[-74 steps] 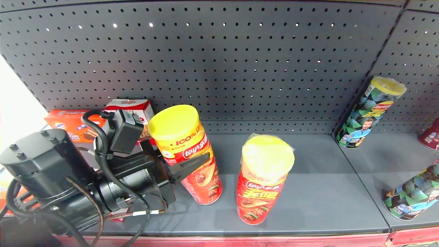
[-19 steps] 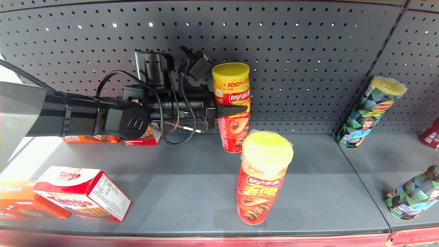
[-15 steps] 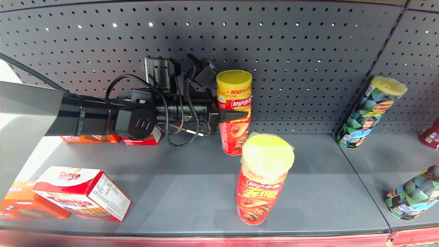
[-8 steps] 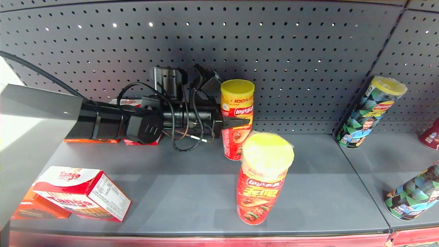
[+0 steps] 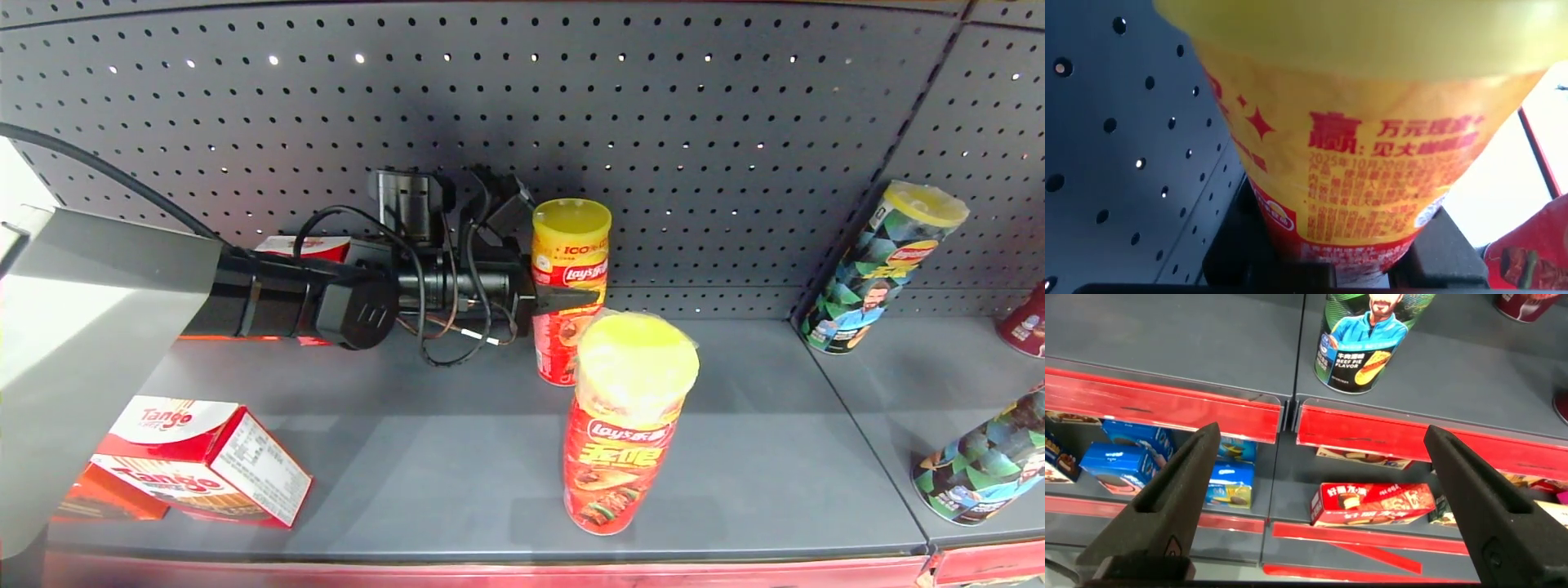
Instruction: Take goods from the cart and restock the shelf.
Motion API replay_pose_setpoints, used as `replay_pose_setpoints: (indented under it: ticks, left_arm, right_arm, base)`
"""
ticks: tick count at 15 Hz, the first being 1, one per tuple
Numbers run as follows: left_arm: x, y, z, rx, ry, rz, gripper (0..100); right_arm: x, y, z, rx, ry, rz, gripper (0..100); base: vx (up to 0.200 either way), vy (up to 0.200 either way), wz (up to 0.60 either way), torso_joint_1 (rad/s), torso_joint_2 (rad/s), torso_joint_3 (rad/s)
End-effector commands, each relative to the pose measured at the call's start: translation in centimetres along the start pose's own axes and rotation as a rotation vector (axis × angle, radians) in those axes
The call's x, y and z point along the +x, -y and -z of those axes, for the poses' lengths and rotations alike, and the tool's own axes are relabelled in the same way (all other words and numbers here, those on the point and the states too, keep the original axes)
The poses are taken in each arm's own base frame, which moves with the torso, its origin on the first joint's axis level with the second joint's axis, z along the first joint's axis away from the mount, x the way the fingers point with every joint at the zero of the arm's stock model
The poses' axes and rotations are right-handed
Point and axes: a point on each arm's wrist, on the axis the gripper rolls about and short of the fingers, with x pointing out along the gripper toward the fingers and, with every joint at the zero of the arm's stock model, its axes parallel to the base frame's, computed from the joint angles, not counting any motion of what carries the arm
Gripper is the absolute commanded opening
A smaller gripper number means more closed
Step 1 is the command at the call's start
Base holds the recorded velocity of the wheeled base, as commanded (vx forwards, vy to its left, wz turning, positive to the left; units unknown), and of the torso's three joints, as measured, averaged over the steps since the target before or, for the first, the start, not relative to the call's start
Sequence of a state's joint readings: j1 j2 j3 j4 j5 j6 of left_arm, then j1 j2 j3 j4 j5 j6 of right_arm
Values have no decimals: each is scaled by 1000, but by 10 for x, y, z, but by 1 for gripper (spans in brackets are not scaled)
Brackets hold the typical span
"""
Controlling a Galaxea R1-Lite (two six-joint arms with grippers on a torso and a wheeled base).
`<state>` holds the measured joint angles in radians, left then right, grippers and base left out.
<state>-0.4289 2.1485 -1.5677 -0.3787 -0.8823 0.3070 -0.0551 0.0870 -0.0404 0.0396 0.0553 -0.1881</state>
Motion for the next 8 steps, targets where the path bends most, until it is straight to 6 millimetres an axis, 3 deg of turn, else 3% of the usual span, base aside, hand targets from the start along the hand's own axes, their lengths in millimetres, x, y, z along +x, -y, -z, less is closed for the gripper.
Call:
replay_pose_setpoints:
  ticks: [1,5,8]
  left_arm:
    - [0,-1,1,2,1,-2,100]
    - [-2,2,1,14,8,-12,100]
    - [-19,15,-9,8,1,-22,100]
  right_arm:
    - [0,0,0,0,-2,-2,100]
    - [0,0,0,-1,-1,0,100]
    - [0,0,0,-1,-1,0,100]
  base:
    - [0,0,0,0,0,0]
    - [0,0,0,0,0,0]
    - [0,0,0,0,0,0]
